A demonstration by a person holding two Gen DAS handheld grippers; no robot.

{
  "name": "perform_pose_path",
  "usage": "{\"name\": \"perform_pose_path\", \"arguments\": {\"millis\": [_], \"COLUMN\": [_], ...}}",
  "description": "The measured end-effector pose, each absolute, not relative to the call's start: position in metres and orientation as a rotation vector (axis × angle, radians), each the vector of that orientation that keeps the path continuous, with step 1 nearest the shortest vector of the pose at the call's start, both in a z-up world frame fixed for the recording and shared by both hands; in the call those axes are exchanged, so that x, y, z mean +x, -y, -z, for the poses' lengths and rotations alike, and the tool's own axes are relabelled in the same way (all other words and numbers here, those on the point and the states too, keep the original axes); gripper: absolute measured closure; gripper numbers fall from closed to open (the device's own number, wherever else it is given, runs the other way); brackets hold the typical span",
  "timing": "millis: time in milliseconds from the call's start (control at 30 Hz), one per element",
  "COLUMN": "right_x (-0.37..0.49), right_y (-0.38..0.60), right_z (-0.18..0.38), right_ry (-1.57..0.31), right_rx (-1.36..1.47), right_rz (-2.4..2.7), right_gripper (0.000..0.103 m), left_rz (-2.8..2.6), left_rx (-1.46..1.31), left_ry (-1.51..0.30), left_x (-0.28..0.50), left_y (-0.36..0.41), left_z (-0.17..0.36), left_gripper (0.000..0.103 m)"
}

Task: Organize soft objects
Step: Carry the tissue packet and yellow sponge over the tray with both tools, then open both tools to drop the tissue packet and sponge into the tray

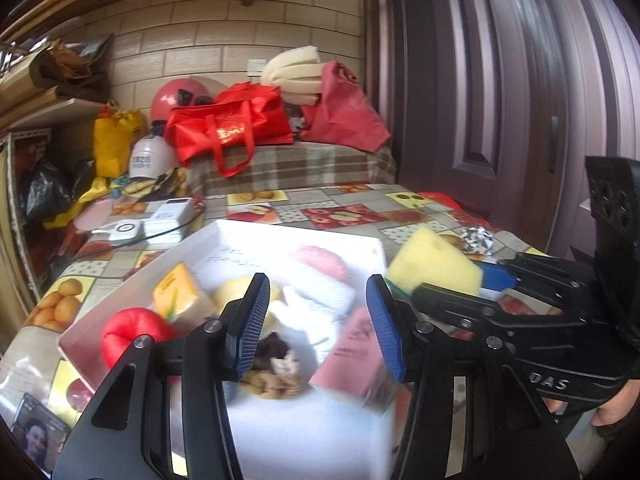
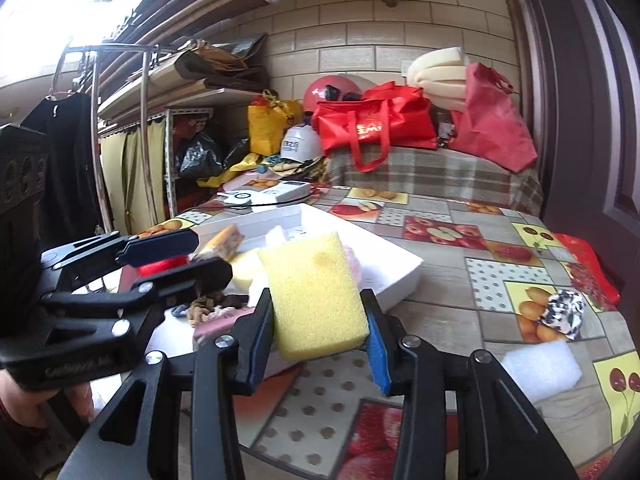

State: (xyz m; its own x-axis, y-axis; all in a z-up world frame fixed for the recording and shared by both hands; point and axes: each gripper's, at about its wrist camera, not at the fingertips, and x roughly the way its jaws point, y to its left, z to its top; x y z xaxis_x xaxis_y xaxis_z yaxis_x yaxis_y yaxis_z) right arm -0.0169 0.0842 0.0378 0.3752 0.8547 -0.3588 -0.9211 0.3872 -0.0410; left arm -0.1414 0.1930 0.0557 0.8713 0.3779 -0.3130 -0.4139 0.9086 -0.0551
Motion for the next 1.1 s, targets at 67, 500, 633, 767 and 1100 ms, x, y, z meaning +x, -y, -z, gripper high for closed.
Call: {"name": "perform_pose_path", "arguments": {"millis": [67,500,633,767,1100], "right_x": [-0.02,-0.017,-0.019,-0.025,-0.027], "right_y": [-0.087,-0.085,-0.086,-0.092,-0.096], "right_z": [-0.038,-0.037,-0.037,-0.037,-0.038], "right_ry": [-0.293,-0.299,-0.3,-0.29,-0.291], "right_rx": [-0.257,-0.233,-0.238,-0.247,-0.224], "right_rz": [-1.161,-1.161,-1.161,-1.169,-1.196], "right_gripper": [0.061,0.062,0.062,0.062,0.062], "left_rz": [-0.44,-0.488,-0.492,-0.492,-0.496], "left_rx": [-0.144,-0.301,-0.317,-0.33,-0.335], "left_ry": [-0.294,-0.262,-0.253,-0.251,-0.251], "left_x": [-0.148,-0.166,-0.168,-0.168,-0.168], "left_y": [-0.204,-0.24,-0.242,-0.244,-0.246], "left_z": [-0.055,-0.051,-0.051,-0.051,-0.05], "left_gripper": [0.053,0.053,0.053,0.053,0.053]}}
